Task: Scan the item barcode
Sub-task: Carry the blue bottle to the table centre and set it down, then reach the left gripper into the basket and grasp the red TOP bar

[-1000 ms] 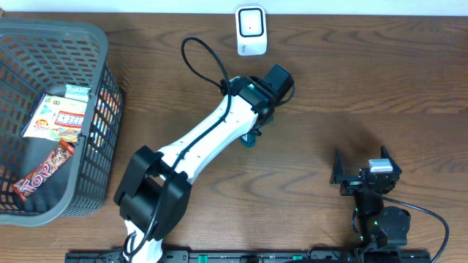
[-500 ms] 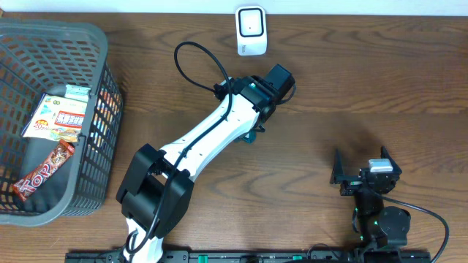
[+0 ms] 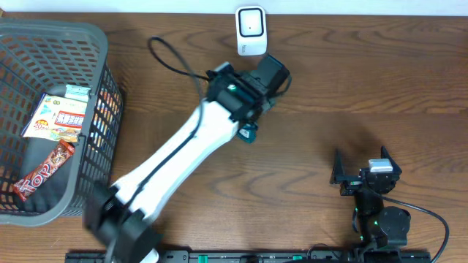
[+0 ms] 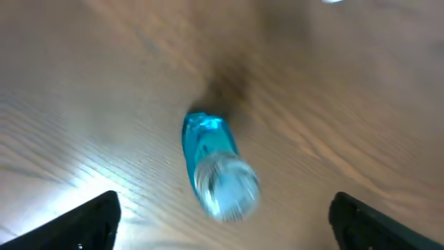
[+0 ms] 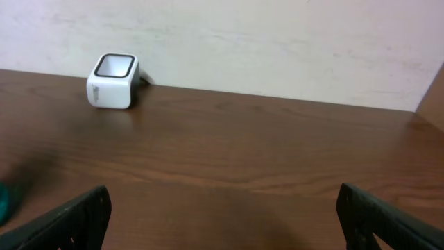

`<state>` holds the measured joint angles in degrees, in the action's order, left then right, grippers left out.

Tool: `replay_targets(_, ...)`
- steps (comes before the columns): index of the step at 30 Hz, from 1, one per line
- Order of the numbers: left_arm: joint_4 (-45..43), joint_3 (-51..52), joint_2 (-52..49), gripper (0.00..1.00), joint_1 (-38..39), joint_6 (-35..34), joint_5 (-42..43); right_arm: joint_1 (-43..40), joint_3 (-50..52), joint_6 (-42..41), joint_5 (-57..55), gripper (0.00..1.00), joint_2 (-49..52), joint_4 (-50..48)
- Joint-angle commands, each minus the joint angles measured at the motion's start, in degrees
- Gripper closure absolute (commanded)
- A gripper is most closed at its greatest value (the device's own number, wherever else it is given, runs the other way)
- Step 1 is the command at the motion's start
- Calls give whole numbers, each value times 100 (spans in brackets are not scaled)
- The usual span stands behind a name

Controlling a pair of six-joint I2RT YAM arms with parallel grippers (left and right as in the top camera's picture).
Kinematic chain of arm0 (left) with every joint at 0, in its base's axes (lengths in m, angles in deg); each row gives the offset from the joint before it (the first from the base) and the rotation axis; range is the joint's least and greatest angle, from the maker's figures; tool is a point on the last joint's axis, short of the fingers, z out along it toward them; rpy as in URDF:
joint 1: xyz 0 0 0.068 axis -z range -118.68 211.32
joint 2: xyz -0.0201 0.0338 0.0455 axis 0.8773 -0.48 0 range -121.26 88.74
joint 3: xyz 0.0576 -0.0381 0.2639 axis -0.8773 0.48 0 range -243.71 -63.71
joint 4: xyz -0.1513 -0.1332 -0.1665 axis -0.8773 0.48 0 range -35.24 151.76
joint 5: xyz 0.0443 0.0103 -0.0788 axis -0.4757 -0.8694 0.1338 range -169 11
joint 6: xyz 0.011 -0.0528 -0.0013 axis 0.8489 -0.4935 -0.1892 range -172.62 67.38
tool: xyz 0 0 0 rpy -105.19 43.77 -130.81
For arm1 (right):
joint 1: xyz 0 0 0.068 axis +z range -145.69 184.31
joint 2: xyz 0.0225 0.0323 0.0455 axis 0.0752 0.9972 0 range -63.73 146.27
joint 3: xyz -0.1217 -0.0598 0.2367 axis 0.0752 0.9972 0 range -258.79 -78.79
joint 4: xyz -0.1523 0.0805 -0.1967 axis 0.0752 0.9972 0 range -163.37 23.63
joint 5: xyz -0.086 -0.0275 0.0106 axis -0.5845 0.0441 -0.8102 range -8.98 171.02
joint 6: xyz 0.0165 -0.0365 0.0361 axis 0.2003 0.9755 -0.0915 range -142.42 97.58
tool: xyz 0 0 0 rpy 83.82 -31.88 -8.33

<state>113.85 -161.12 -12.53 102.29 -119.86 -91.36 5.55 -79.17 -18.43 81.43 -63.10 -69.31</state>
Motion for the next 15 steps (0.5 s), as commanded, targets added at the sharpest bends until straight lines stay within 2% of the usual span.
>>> replay_targets(1,225,-450,813,2,-103,1231,-223,-17,7,-13,11,1,-28,24)
replay_targets(4,595,-697,1346,2,-376,1628,-844,-17,7,-11,11,1,-28,24)
replay_targets(7,931,-866,1790,2,-848,1622,-1539,-17,7,-13,11,1,-28,24)
replay_targets(10,1071,-872,2221,2,-1641,1620,-1790,-17,7,-11,9,1,-28,24)
replay_targets(15,1377,-872,2588,2,-3547,1285,-1698,-17,7,-11,9,1,-28,24)
